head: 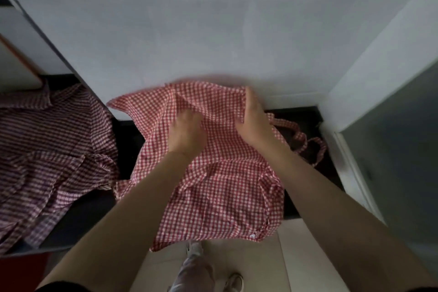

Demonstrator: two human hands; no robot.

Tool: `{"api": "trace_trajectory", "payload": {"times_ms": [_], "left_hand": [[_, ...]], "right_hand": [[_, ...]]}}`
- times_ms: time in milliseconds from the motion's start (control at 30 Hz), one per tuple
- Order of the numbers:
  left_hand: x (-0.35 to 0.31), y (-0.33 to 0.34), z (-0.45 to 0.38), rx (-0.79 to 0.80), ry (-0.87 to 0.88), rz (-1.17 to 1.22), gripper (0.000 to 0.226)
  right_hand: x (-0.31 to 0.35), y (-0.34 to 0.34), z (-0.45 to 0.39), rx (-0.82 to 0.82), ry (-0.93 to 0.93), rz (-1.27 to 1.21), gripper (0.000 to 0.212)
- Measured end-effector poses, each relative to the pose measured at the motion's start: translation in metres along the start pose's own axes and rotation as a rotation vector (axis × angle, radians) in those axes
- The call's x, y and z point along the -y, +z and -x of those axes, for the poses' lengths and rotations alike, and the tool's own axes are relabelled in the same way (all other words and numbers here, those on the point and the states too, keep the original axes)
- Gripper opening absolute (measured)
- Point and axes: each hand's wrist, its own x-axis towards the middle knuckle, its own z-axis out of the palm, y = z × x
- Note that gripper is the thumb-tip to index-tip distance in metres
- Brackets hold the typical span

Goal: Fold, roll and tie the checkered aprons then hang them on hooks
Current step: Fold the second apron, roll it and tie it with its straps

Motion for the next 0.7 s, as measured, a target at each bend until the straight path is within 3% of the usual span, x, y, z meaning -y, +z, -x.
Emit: {"api": "trace_trajectory", "payload": {"times_ms": [33, 100, 167, 233, 300, 367, 433, 500, 567, 633, 700], "left_hand": [[-0.005, 0.014, 0.013, 0.162, 0.029, 0.014, 0.039], [-0.011, 0.043, 0.036, 0.477, 0.06, -0.059, 0.051], [-0.008, 0.067, 0.055, 0.719, 0.054, -0.188, 0.074], [0.004, 0.082, 0.066, 0.773, 0.003, -0.29, 0.087], [0.018, 0.085, 0.068, 0.748, -0.056, -0.366, 0.092], [0.029, 0.08, 0.063, 0.732, -0.129, -0.392, 0.096], [0.036, 0.074, 0.057, 0.735, -0.223, -0.407, 0.103], [0.039, 0.069, 0.052, 0.781, -0.313, -0.436, 0.111], [0.026, 0.066, 0.052, 0.725, -0.345, -0.451, 0.101], [0.002, 0.068, 0.055, 0.533, -0.23, -0.392, 0.079], [-0.029, 0.078, 0.062, 0.507, -0.082, -0.271, 0.073]], "right_hand": [[-0.008, 0.007, 0.011, 0.02, -0.02, 0.019, 0.086], [-0.025, 0.023, 0.034, 0.102, -0.031, 0.082, 0.079], [-0.039, 0.03, 0.056, 0.353, -0.032, 0.131, 0.049], [-0.054, 0.032, 0.072, 0.69, 0.042, 0.224, 0.032], [-0.074, 0.03, 0.085, 0.871, 0.19, 0.398, 0.037], [-0.101, 0.023, 0.093, 0.709, 0.299, 0.57, 0.04], [-0.122, 0.008, 0.097, 0.385, 0.428, 0.616, 0.047], [-0.126, -0.011, 0.093, 0.244, 0.49, 0.677, 0.055], [-0.129, -0.02, 0.093, 0.197, 0.445, 0.789, 0.057], [-0.126, -0.018, 0.096, 0.109, 0.3, 0.817, 0.047], [-0.12, -0.005, 0.106, 0.08, 0.11, 0.71, 0.029]]}}
